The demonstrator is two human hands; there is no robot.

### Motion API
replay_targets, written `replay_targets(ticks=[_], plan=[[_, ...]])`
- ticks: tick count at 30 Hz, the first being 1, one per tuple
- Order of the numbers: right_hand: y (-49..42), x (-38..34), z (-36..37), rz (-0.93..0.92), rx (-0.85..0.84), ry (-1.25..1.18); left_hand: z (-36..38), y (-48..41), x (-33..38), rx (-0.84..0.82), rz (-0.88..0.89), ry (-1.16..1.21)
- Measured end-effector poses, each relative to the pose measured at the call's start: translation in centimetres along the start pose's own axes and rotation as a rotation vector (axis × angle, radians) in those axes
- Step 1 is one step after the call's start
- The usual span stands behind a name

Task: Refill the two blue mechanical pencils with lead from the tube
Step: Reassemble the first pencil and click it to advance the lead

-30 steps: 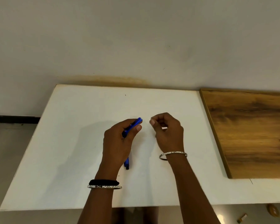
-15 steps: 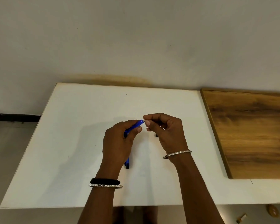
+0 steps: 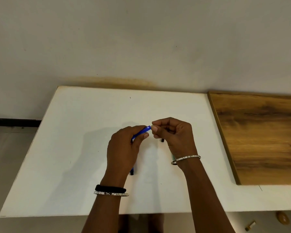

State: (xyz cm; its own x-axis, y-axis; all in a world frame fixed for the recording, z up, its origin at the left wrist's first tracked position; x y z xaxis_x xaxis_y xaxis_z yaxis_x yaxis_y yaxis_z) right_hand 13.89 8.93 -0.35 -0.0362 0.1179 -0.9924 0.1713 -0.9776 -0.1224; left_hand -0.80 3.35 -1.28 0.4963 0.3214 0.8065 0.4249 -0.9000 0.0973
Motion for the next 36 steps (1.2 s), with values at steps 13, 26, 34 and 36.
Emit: replay_targets(ticks=[13, 26, 34, 36], plan=[[0.1, 0.1, 0.1, 0.03, -0.004, -0.106, 0.3, -0.1, 0.0, -0.018, -0.013, 0.082], [0.4, 1.8, -1.4, 0.167, 0.093, 0.895, 0.3, -0.2, -0.1, -0.029, -0.086, 0.143], [0.3, 2.3, -1.2, 0.214, 0.028, 0.959, 0.4, -0.3, -0.2, -0.007, -0.096, 0.108], [0.3, 2.5, -1.2, 0.204, 0.005, 0.968, 0.4, -0.3, -0.2, -0.002, -0.094, 0.096]])
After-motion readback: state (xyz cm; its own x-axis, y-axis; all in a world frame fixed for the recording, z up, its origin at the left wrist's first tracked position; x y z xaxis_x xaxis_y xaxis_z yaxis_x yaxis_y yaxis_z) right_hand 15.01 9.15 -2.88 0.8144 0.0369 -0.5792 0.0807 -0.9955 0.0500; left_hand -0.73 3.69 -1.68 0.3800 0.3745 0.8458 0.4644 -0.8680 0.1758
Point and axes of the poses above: each hand's wrist, its own y-axis away from the middle knuckle, its own z-axis out of the palm, x = y × z, the point moved 1 cm from there along -y, towards the middle knuckle, and after that the axes turned 10 degrees about -z, right-handed, at the moved point
